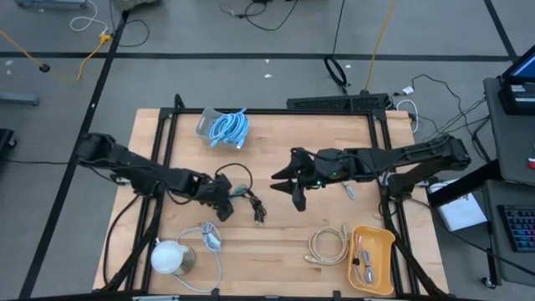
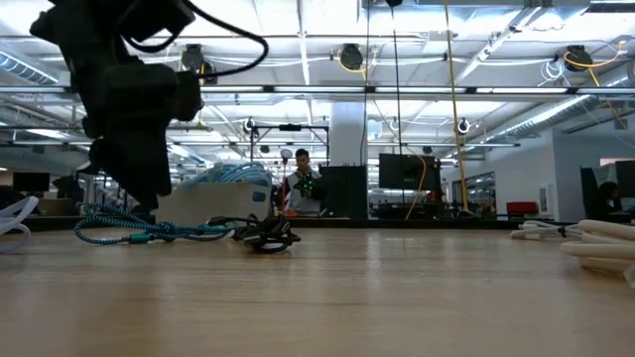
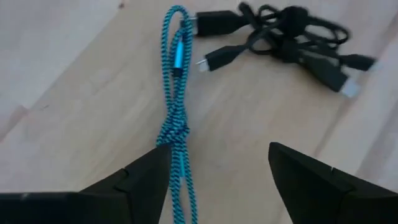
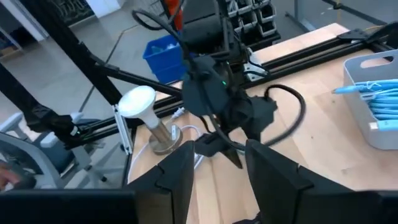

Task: Pick & Place USB Port
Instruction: Put the dark blue charger cable into the yellow bin

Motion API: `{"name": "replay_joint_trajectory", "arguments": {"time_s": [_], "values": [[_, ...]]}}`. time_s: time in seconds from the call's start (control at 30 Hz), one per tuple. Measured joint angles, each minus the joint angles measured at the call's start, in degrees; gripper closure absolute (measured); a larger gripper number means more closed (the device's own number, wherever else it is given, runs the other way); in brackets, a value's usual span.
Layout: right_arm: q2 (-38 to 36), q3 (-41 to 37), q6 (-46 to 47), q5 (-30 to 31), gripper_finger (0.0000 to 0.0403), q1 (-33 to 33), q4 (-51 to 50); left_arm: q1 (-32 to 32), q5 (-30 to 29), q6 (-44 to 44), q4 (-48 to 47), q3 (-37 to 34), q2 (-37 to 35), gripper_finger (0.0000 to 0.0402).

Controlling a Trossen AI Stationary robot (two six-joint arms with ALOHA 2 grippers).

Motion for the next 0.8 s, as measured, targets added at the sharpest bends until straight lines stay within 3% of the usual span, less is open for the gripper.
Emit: {"name": "replay_joint_trajectory", "arguments": {"time_s": [0.67,0.8], "values": [[-3.07,-0.07,1.35,1.67,0.0265,3.02,1.31,3.09,0.94,3.46,-0.36,0.00,4.28,0.0321],[-3.80,-0.07,1.48,1.80,0.0268,3.32,1.03,3.55,0.94,4.22,-0.61,0.00,4.28,0.0373]]}}
